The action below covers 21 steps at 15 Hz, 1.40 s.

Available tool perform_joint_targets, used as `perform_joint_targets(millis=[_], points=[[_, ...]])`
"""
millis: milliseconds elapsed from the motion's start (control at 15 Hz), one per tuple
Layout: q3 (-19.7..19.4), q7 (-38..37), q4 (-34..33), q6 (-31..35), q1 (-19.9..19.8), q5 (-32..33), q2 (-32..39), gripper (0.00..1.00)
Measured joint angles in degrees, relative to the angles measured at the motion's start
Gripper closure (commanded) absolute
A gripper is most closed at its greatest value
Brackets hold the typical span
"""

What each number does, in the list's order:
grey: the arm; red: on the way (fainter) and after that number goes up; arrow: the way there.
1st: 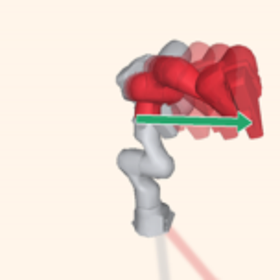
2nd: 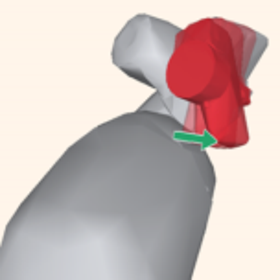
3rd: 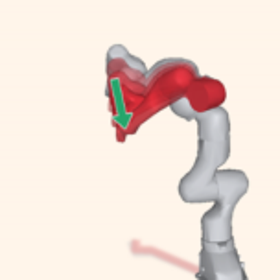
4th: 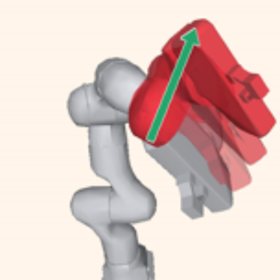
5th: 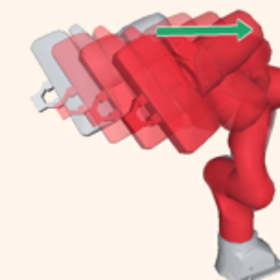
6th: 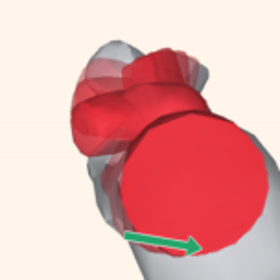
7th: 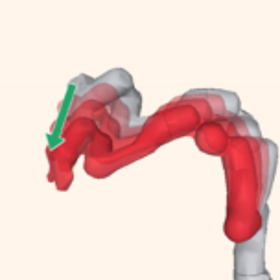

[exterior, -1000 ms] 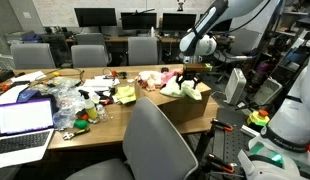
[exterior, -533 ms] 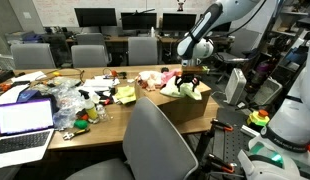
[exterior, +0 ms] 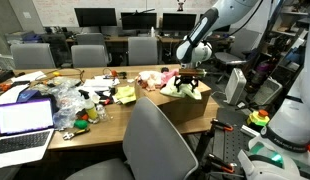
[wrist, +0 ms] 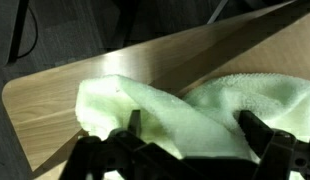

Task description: Move the green towel and pink shirt from the box to the backrest of the chair

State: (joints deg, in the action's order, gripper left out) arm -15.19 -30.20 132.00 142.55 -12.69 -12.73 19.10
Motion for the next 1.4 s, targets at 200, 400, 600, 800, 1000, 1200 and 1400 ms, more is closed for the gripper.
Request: perform_joint_targets(millis=[200,400,600,800,1000,1200,1400], points=[[-0.6,-2.8,0.0,2.5,0.0,-0.1,0.0,0.00],[-1.0,-4.4,0.1,4.0,0.3,0.0,-0.2,0.27],[-1.5,-5.5,0.1,4.3,1.2,0.5,-0.5,0.47],[-1.7,-6.3,0.1,4.3,1.9,0.6,-0.8,0.70],[-1.7,-6.9,0.1,4.3,2.3,0.6,-1.1,0.92],[-1.7,-7.2,0.4,4.3,2.5,0.6,-1.7,1.00],[-1.7,-7.3,1.3,4.3,3.0,1.0,-3.7,0.99]])
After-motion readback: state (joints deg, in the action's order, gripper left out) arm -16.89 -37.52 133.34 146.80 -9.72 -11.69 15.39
